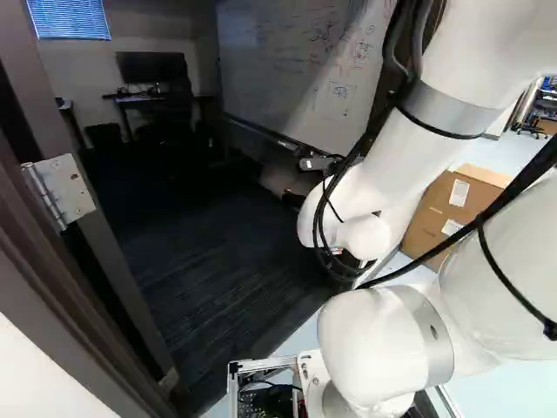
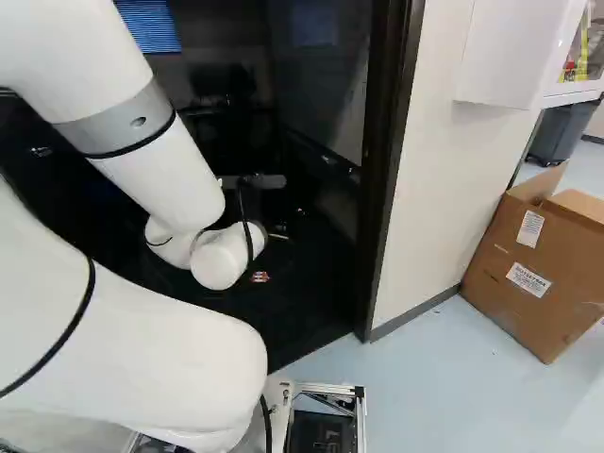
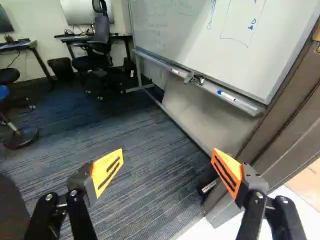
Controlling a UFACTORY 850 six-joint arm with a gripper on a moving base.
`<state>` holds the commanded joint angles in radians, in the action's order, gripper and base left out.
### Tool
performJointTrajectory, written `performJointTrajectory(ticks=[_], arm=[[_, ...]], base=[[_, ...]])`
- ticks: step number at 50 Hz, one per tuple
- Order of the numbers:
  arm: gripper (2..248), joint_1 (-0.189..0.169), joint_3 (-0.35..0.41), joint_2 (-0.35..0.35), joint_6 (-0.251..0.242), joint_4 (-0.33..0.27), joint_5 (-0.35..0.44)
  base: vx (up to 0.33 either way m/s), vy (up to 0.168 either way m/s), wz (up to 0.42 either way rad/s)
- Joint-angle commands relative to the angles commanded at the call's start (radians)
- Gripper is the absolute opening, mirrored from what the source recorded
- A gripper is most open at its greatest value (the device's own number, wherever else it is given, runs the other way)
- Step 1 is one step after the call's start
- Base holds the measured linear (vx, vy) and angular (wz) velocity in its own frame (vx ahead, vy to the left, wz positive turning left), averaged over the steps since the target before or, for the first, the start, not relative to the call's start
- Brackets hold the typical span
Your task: Open the door and move inside
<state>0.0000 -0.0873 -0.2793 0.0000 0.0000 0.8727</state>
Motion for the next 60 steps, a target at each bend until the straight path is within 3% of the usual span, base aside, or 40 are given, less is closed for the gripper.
performJointTrajectory(ticks=[60], arm=[[247, 0.0, 0.0, 0.0, 0.0, 0.0, 0.0]], base=[[0.015, 0.001, -0.001]])
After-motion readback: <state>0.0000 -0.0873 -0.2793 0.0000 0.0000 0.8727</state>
